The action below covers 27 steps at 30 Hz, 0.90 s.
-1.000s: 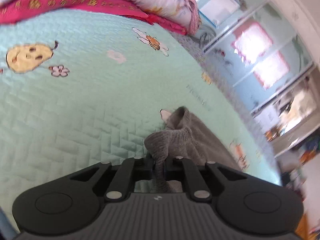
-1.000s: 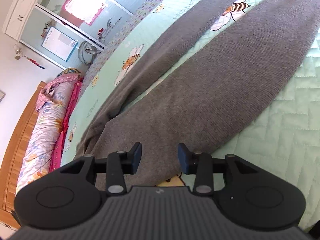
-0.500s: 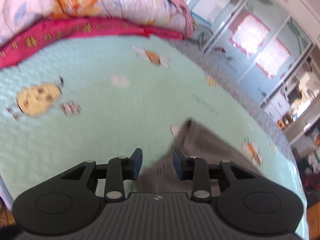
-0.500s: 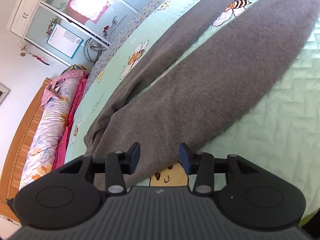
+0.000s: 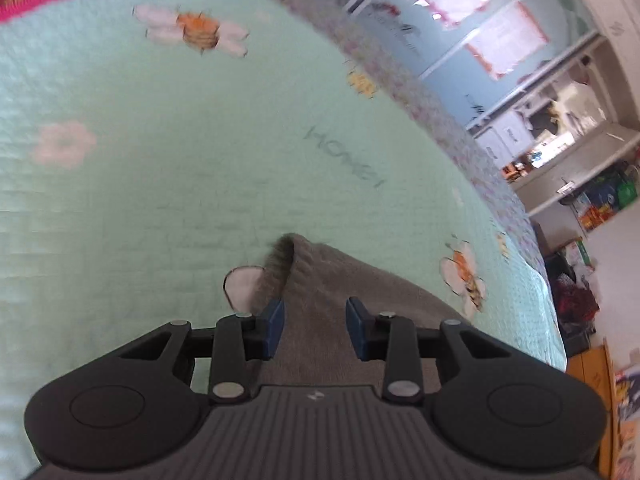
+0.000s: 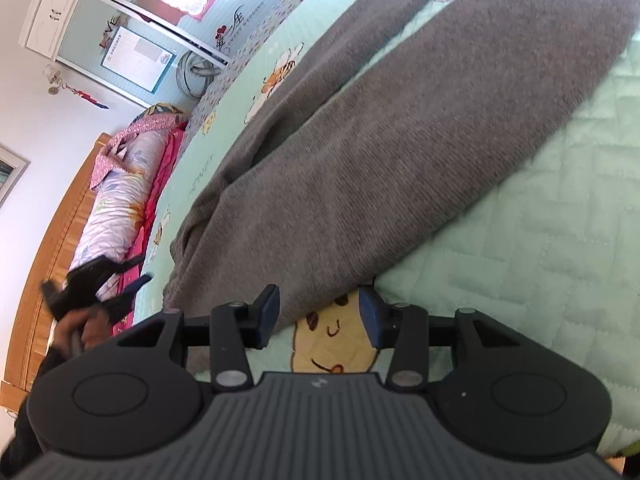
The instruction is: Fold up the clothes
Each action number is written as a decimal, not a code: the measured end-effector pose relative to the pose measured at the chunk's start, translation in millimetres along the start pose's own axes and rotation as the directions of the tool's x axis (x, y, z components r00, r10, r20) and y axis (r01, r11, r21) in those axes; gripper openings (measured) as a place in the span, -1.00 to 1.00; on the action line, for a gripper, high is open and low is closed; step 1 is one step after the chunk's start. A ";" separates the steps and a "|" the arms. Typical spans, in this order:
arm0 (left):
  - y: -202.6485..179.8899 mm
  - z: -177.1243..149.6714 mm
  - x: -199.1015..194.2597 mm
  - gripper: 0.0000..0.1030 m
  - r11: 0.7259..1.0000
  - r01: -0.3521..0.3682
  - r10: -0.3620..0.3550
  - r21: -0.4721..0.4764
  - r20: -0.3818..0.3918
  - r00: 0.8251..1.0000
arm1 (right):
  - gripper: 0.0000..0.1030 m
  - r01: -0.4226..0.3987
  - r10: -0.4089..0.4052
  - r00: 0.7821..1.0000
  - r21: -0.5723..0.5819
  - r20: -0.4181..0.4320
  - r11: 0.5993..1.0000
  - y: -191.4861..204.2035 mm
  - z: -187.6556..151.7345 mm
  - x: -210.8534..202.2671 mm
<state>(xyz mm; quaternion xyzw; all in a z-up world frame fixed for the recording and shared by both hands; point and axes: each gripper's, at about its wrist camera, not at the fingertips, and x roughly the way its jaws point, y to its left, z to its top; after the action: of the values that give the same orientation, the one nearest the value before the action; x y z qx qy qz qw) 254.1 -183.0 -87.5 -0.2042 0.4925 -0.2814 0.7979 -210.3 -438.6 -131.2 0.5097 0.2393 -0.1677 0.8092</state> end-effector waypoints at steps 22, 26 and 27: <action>8.2 34.7 56.5 -0.91 0.991 0.133 -0.133 -0.008 0.004 0.991 | -0.10 -0.054 0.055 0.998 -0.022 0.020 0.998 -11.5 -7.1 0.5; -13.1 67.4 55.4 -0.91 0.988 0.127 -0.135 0.084 0.102 0.986 | -0.10 -0.052 0.052 0.999 -0.025 0.013 0.998 -11.3 -7.0 -0.2; -21.5 75.5 57.5 -0.91 0.986 0.114 -0.128 0.122 0.121 0.984 | -0.10 -0.052 0.053 0.999 -0.024 0.011 0.998 -12.0 -6.5 -0.8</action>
<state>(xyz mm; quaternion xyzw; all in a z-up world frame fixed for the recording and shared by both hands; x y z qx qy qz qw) 337.3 -233.0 -80.5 -0.2055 0.4098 -0.3434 0.8197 -218.5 -437.8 -142.1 0.5051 0.2231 -0.1465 0.8207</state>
